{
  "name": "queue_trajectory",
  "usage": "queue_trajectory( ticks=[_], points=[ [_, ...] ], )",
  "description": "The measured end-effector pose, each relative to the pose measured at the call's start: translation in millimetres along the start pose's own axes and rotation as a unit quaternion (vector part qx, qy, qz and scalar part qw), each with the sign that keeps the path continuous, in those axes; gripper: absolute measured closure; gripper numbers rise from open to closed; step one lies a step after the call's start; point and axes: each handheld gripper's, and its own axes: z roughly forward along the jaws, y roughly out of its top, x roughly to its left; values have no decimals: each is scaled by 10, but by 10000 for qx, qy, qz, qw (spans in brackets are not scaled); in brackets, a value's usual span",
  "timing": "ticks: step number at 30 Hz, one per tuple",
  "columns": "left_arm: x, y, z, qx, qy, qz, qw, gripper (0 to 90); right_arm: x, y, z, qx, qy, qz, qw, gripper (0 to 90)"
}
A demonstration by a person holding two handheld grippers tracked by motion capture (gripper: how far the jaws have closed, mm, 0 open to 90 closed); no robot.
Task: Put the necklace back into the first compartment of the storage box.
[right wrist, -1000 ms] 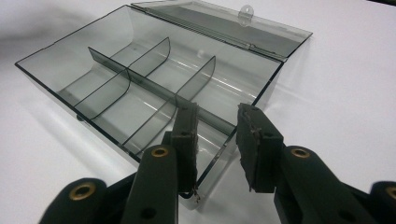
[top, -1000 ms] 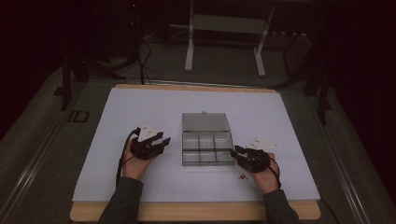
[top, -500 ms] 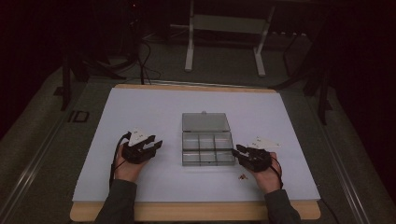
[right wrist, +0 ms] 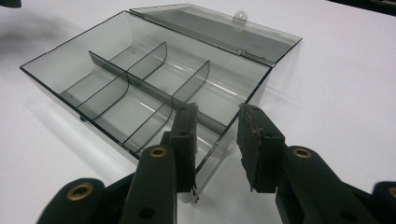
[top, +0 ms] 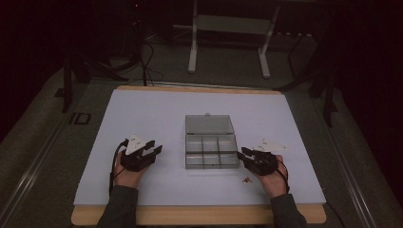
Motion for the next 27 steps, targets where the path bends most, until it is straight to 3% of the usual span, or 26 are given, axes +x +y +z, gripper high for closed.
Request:
queue_trajectory(
  ticks=[14,27],
  points=[
    [-6,-61,-41,5,-21,-38,10000,623,35,26,-26,105,-7,-68,9999,671],
    [-12,-119,-28,173,-21,42,9998,620,-44,243,-107,385,-133,-519,9978,621]
  ],
)
